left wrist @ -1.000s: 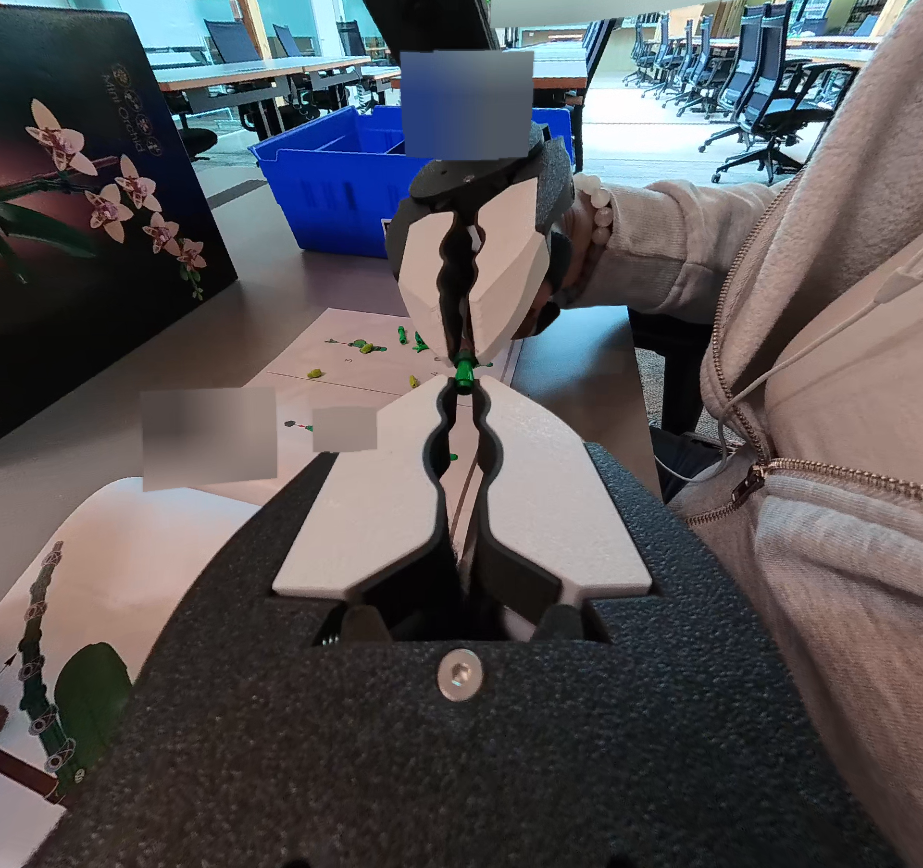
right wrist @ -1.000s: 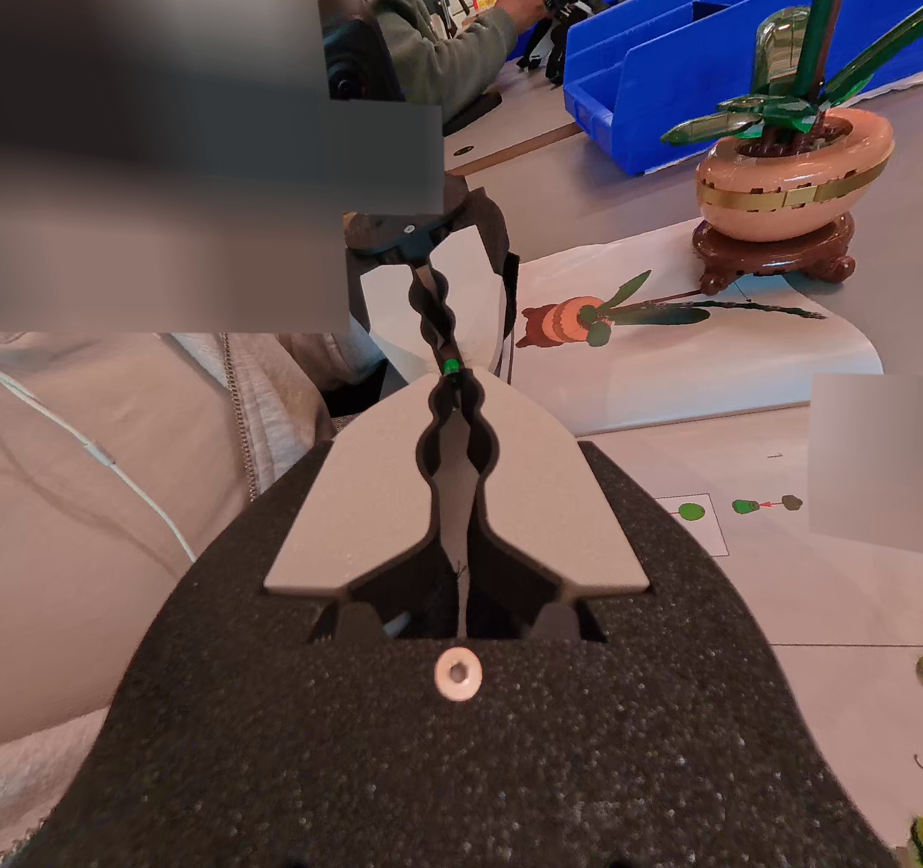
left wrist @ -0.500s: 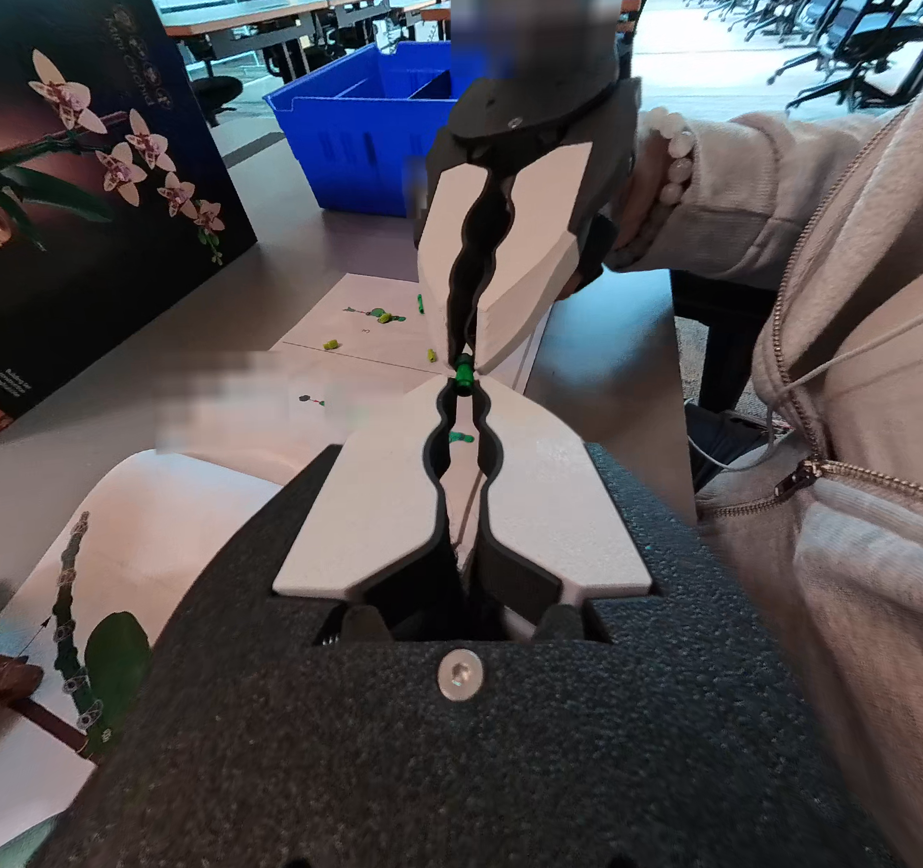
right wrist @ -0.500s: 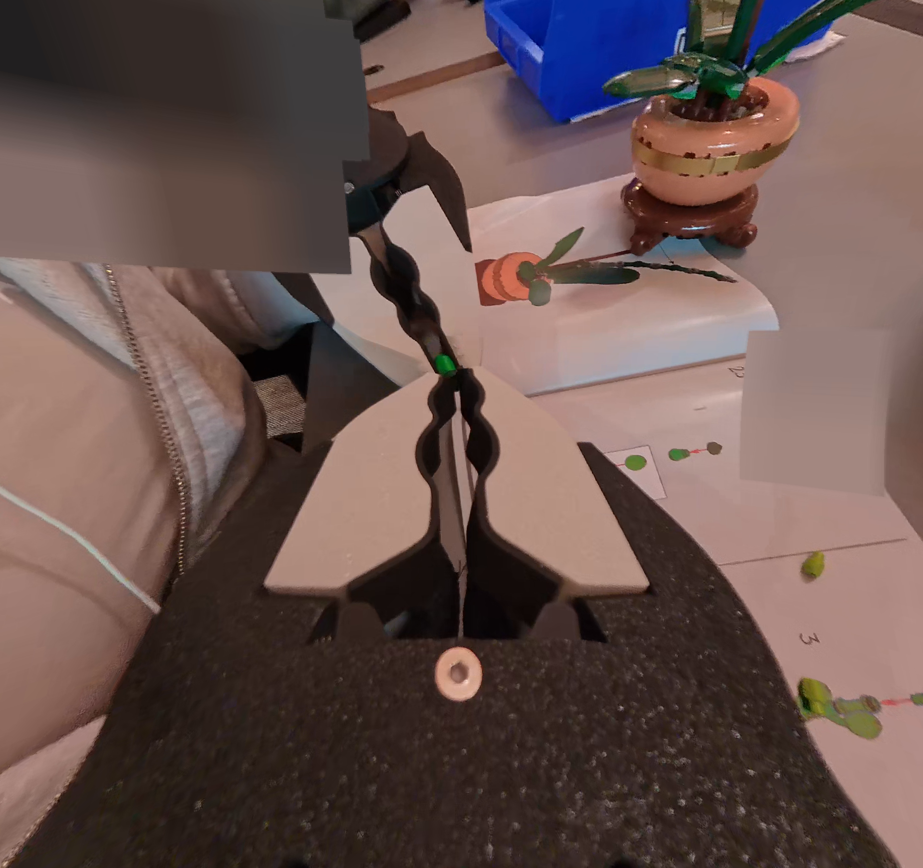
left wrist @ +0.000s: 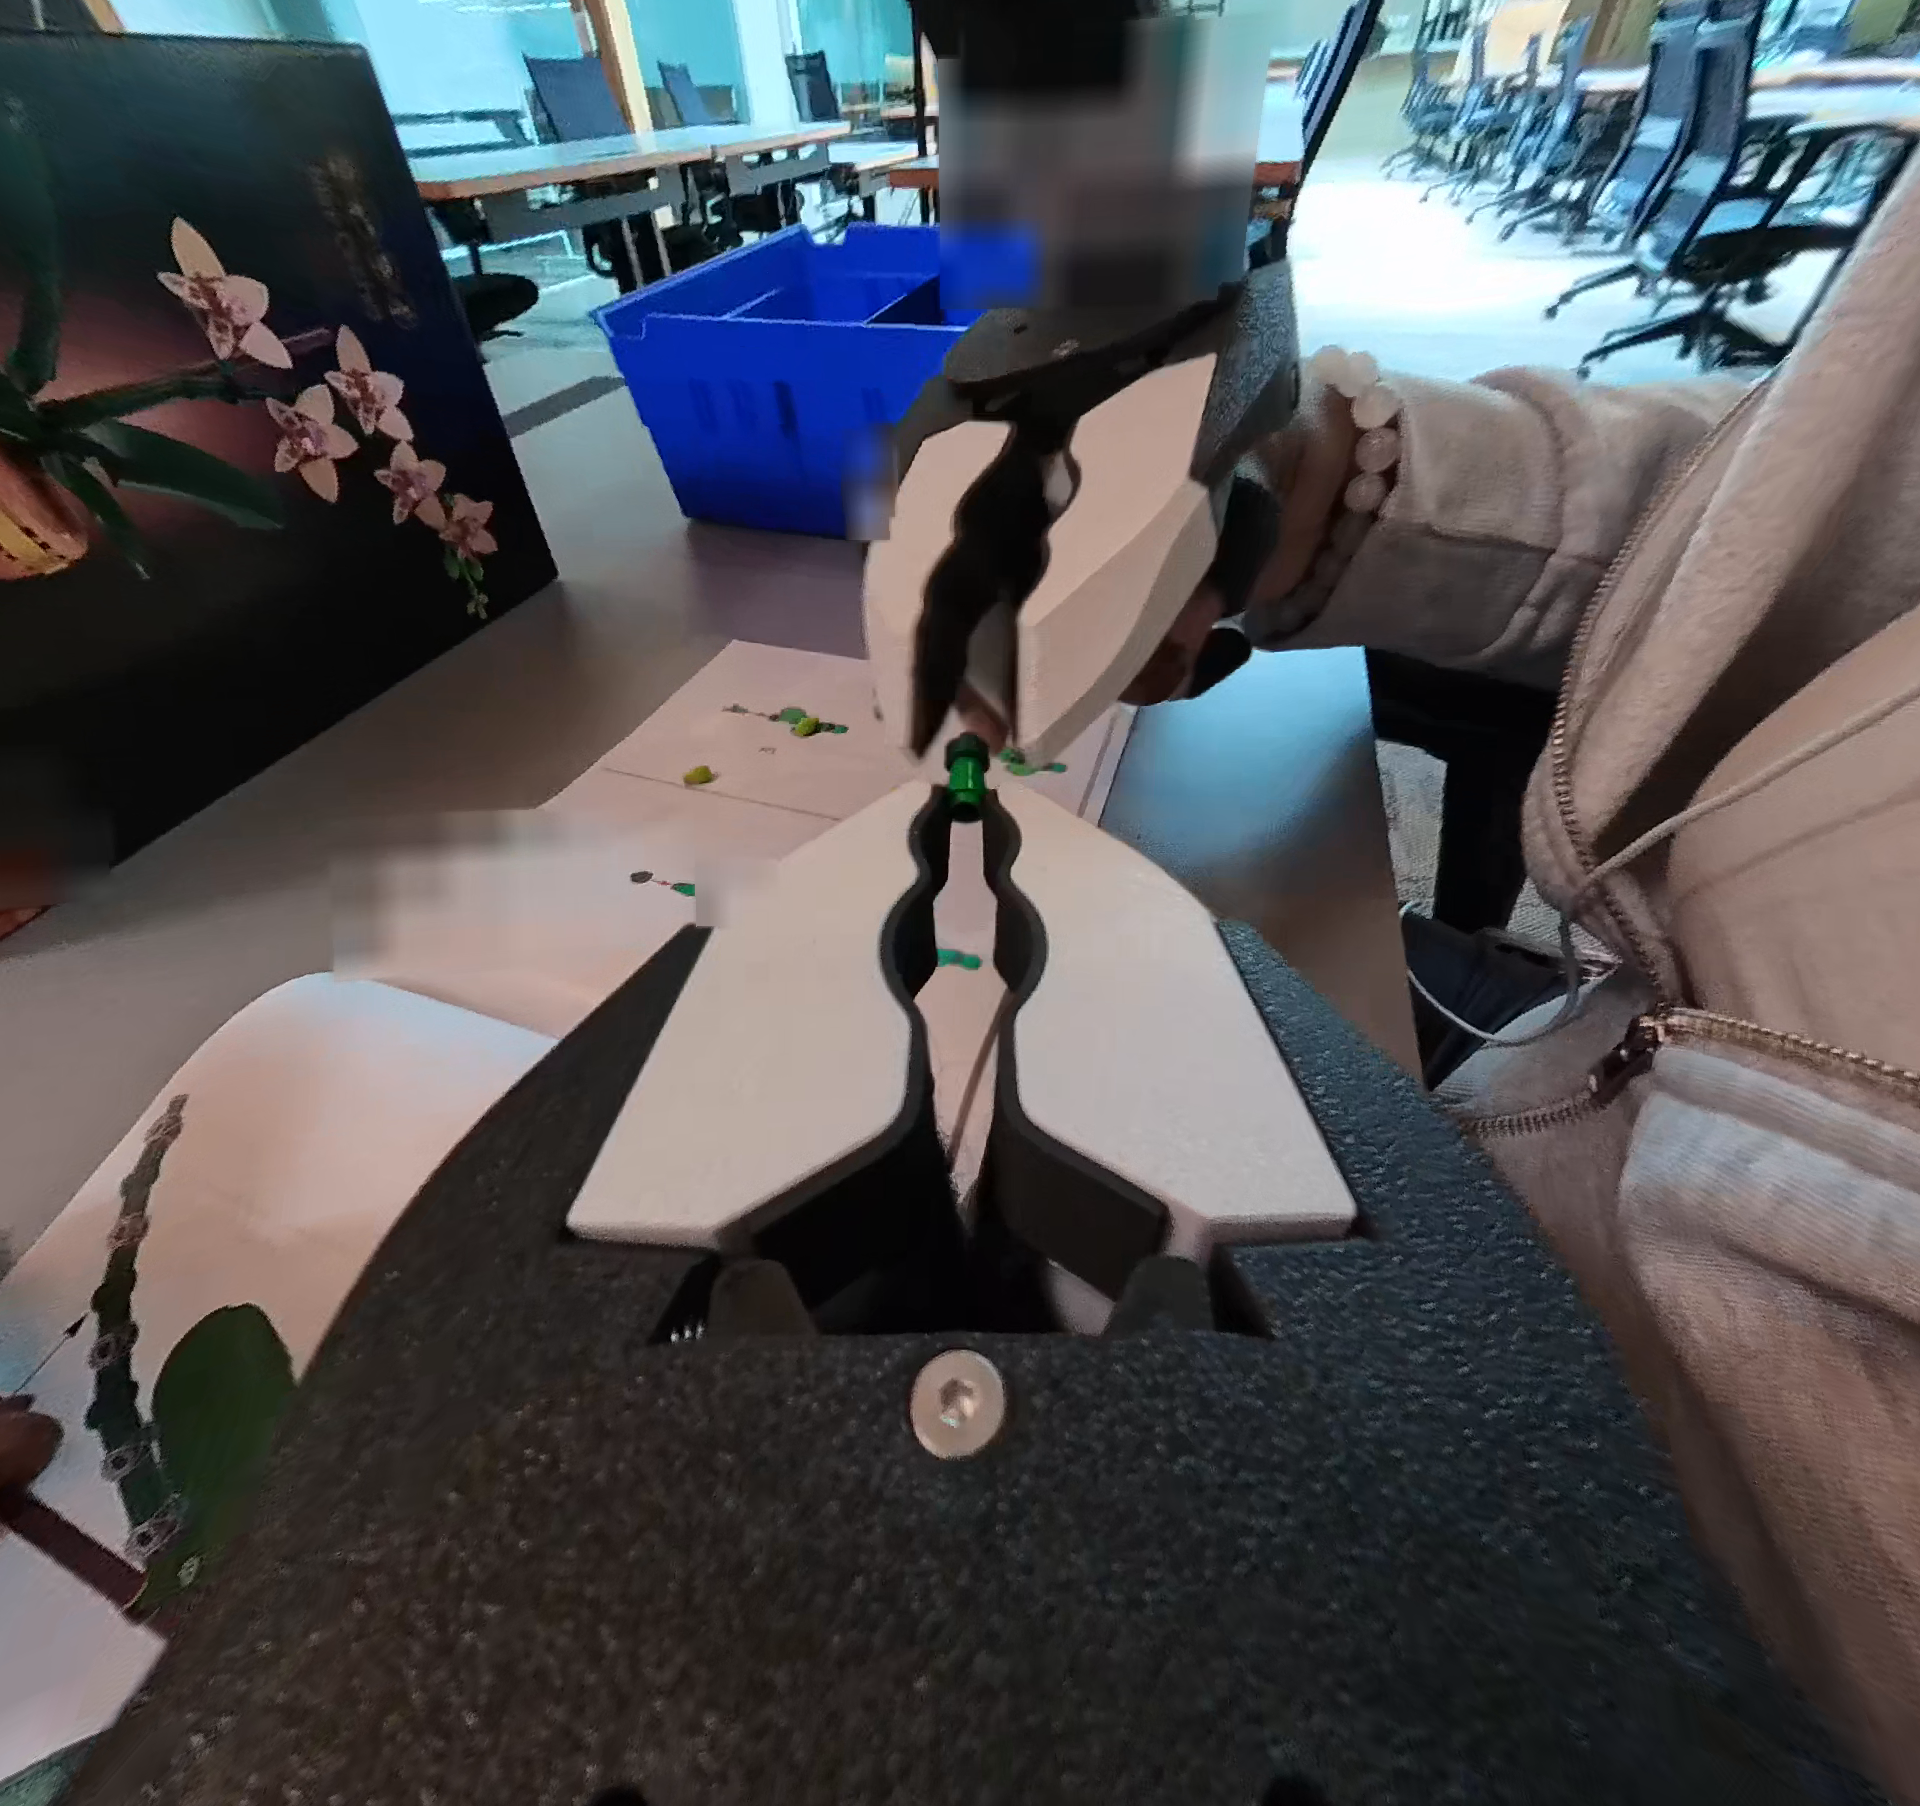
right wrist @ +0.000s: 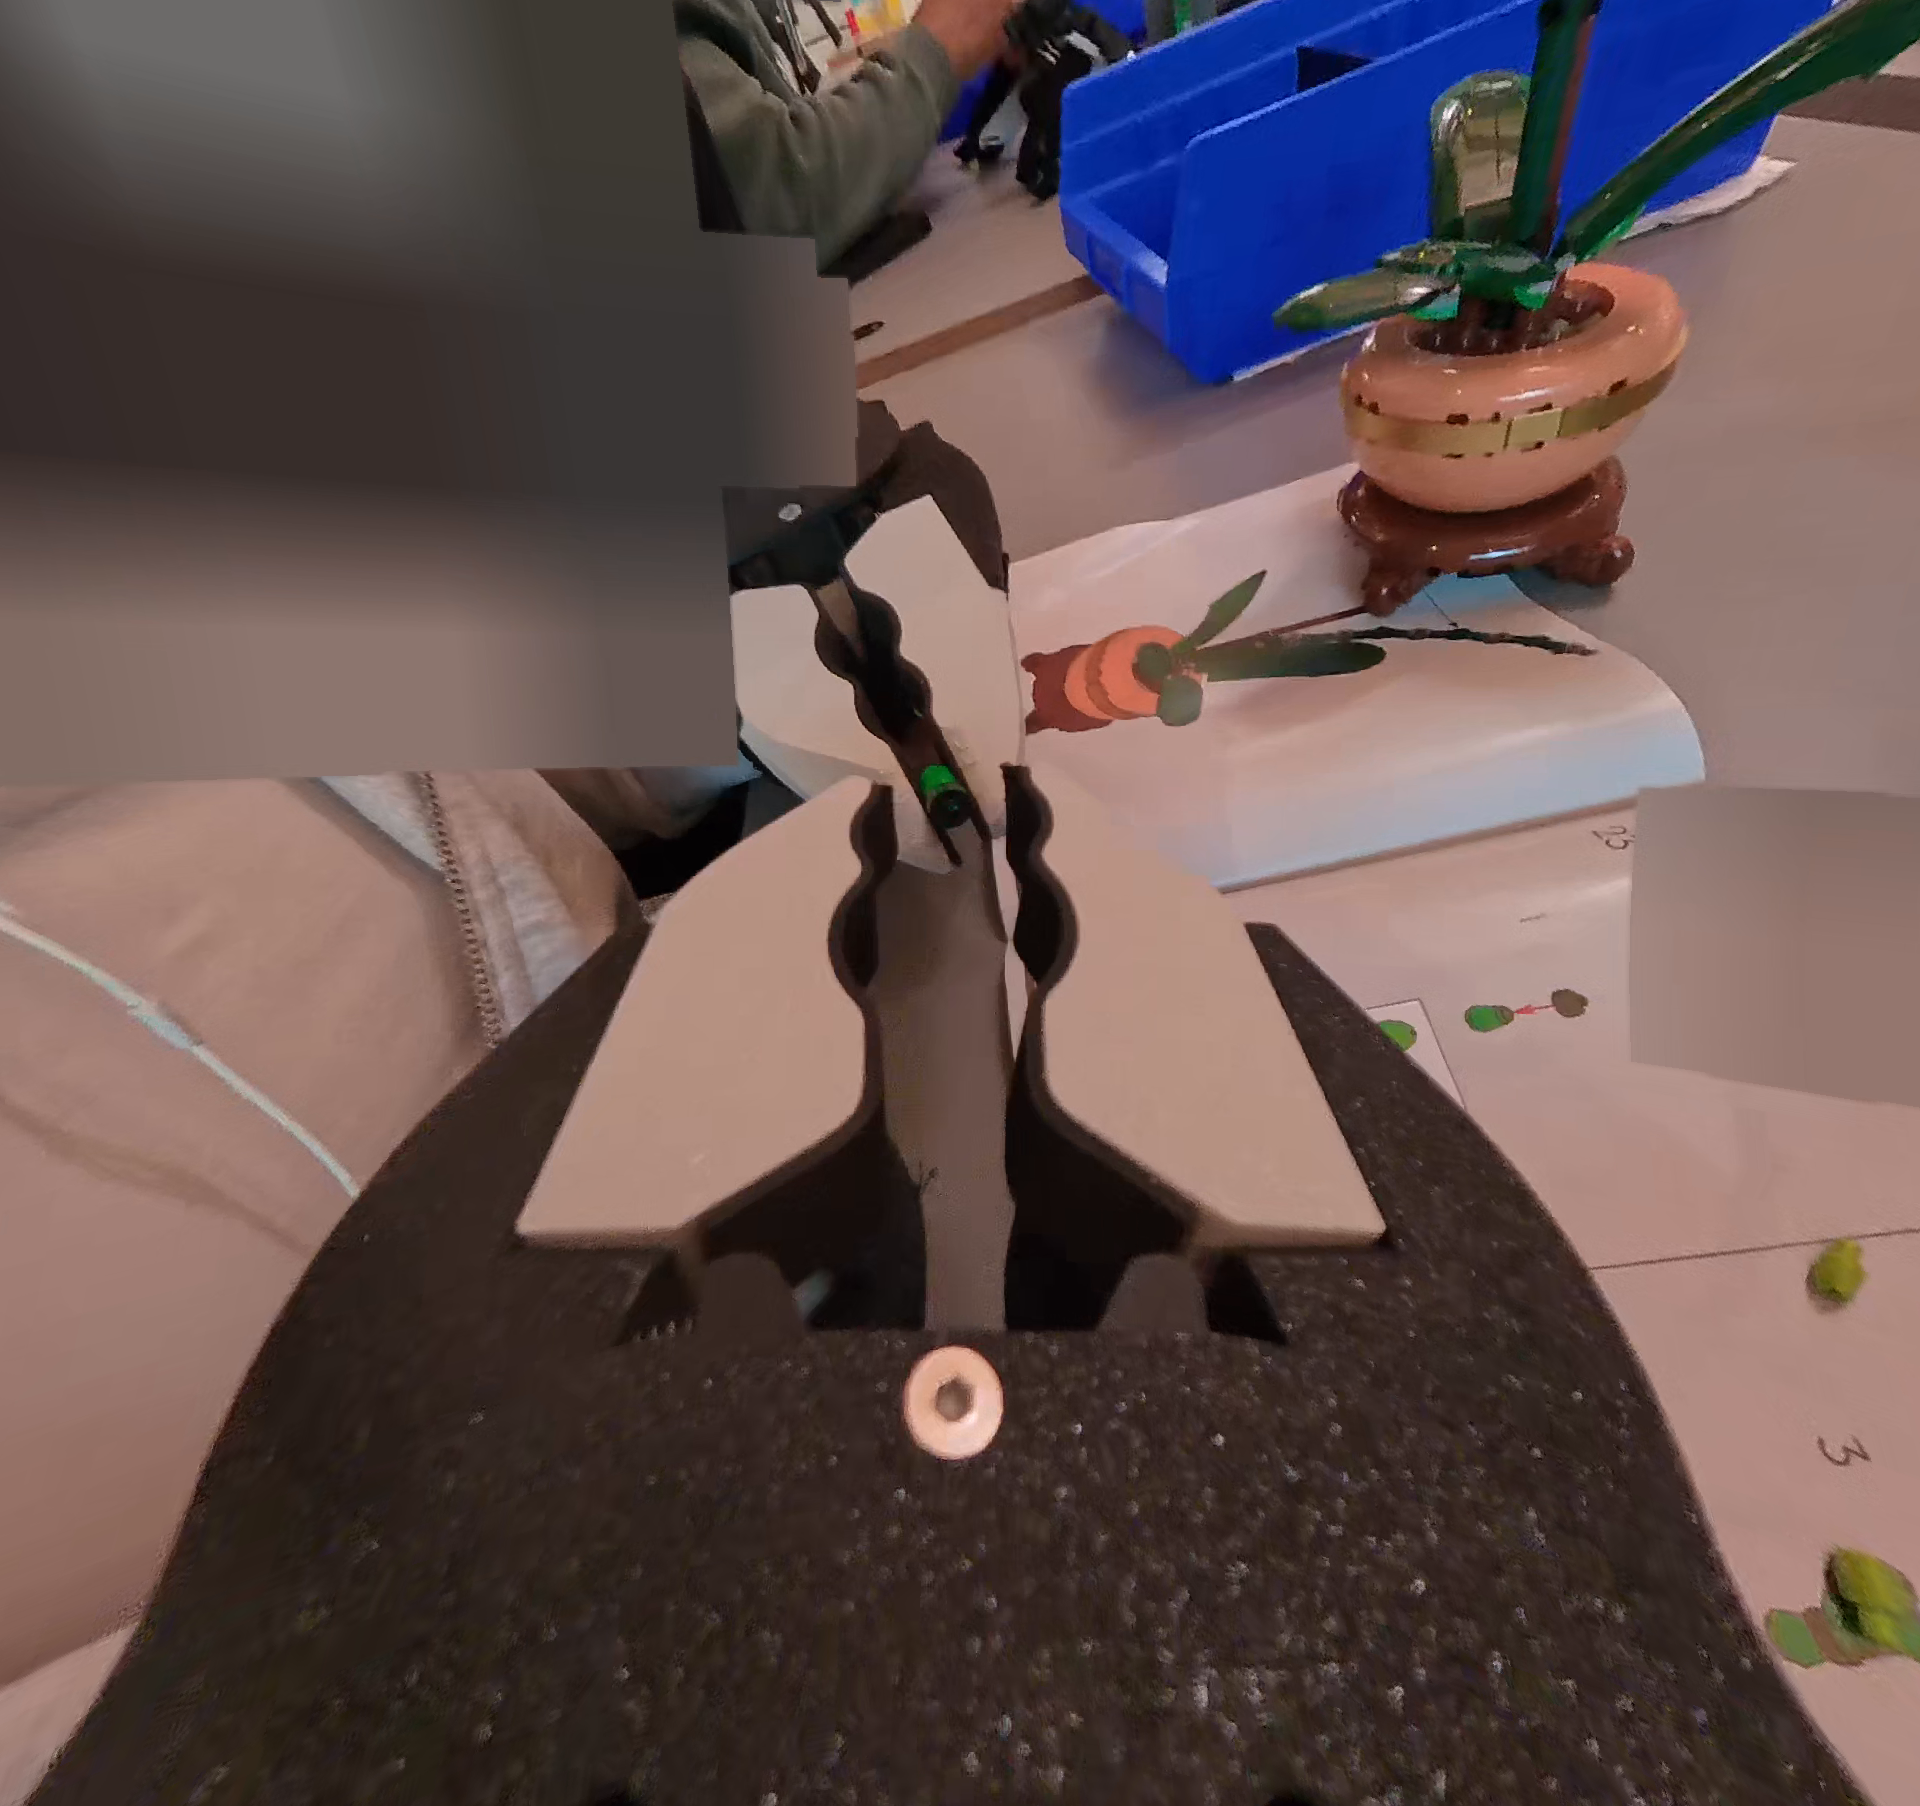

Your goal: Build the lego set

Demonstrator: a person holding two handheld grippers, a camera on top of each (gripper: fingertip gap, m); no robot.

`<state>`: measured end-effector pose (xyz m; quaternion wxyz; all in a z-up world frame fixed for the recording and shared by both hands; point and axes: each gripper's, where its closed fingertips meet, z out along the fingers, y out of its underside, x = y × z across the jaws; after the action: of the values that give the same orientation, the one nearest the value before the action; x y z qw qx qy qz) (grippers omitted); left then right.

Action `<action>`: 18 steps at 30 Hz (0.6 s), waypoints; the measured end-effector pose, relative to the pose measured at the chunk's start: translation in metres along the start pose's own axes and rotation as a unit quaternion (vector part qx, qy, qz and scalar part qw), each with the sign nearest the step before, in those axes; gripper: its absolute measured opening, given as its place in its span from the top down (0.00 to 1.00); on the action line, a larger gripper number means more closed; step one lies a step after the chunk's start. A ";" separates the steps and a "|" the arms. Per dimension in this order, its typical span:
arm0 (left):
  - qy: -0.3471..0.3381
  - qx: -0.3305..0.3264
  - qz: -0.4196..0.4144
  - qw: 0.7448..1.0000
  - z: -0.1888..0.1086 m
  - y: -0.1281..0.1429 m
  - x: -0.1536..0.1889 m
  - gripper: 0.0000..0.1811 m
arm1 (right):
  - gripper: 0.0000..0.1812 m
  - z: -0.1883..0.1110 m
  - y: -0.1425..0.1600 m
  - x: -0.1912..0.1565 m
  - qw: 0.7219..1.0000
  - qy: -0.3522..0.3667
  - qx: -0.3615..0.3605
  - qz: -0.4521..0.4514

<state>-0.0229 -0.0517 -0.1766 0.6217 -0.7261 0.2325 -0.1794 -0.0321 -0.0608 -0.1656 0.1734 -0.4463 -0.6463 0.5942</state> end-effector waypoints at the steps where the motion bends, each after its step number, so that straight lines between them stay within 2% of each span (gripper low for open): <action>1: 0.004 0.005 -0.001 1.000 -0.001 -0.001 0.001 0.97 | 0.89 -0.002 -0.002 -0.001 1.000 -0.006 0.005 -0.005; 4: 0.017 0.018 -0.008 1.000 -0.003 -0.004 0.003 0.97 | 0.96 -0.009 -0.007 -0.001 0.999 -0.022 0.024 -0.025; 7: 0.027 0.026 -0.011 0.999 -0.004 -0.006 0.005 0.97 | 0.97 -0.007 -0.006 -0.006 0.998 -0.053 0.024 -0.026; 18: 0.042 0.033 -0.010 0.999 -0.004 -0.008 0.010 0.97 | 1.00 -0.002 -0.001 -0.010 0.997 -0.065 0.015 -0.040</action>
<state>-0.0162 -0.0592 -0.1686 0.6329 -0.6996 0.2448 -0.2238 -0.0253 -0.0671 -0.1606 0.1609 -0.3779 -0.6644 0.6244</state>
